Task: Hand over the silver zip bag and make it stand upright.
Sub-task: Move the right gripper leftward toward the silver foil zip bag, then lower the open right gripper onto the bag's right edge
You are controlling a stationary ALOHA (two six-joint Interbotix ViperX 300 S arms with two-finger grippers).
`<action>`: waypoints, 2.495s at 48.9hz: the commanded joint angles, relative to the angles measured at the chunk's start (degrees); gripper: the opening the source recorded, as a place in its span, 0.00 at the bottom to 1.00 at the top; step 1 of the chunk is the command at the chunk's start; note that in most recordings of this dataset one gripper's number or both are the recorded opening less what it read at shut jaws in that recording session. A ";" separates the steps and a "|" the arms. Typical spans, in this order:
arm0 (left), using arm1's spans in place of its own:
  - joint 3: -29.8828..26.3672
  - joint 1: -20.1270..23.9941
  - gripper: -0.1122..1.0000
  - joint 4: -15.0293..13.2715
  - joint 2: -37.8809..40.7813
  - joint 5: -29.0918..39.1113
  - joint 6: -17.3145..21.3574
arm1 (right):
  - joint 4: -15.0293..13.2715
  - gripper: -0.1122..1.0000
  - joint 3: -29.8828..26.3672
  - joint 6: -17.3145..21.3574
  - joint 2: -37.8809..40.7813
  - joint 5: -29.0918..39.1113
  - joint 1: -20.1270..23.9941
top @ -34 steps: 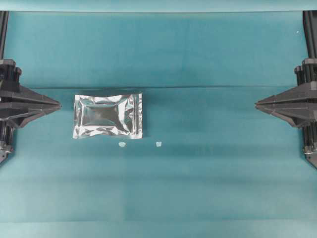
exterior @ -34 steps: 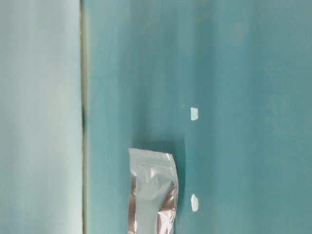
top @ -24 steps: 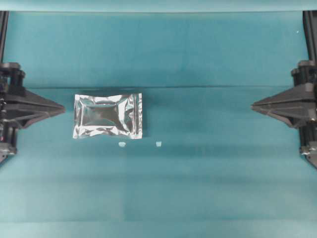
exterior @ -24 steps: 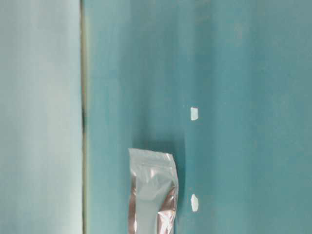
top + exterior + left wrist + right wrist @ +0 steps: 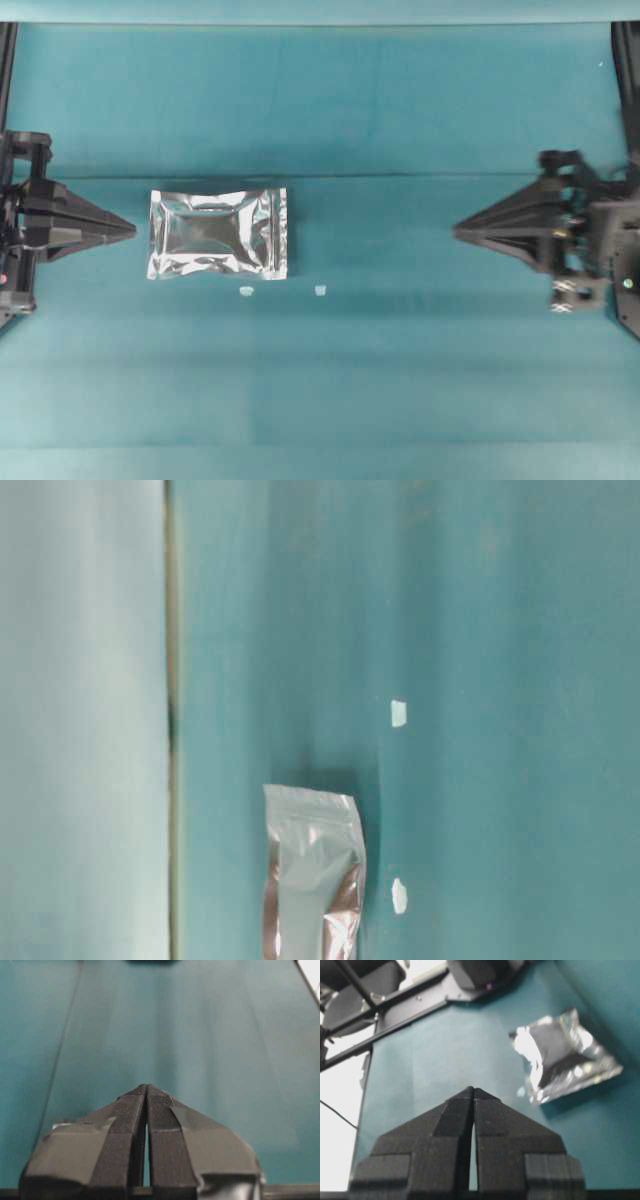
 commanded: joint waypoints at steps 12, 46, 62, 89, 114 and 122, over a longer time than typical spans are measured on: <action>-1.32 0.00 0.10 0.18 0.00 3.69 -0.09 | 1.23 0.10 -5.89 20.39 12.39 -0.70 -2.81; -1.41 0.09 0.10 0.18 -0.70 6.94 -0.09 | 1.41 0.92 -14.24 37.18 31.20 -3.52 -5.27; -1.32 0.35 0.10 0.18 -0.70 6.94 -0.18 | 1.23 0.92 -18.63 41.57 43.24 -10.72 -6.86; -1.23 0.44 0.10 0.18 -0.70 6.94 -0.44 | 0.97 0.92 -24.08 44.74 54.49 -16.35 -7.47; -1.23 0.44 0.10 0.18 -0.70 6.94 -0.70 | 0.97 0.92 -29.09 47.37 60.82 -16.52 -6.94; -1.14 0.35 0.10 0.18 -0.70 6.94 -0.70 | 0.97 0.92 -31.11 47.37 62.49 -16.26 -6.33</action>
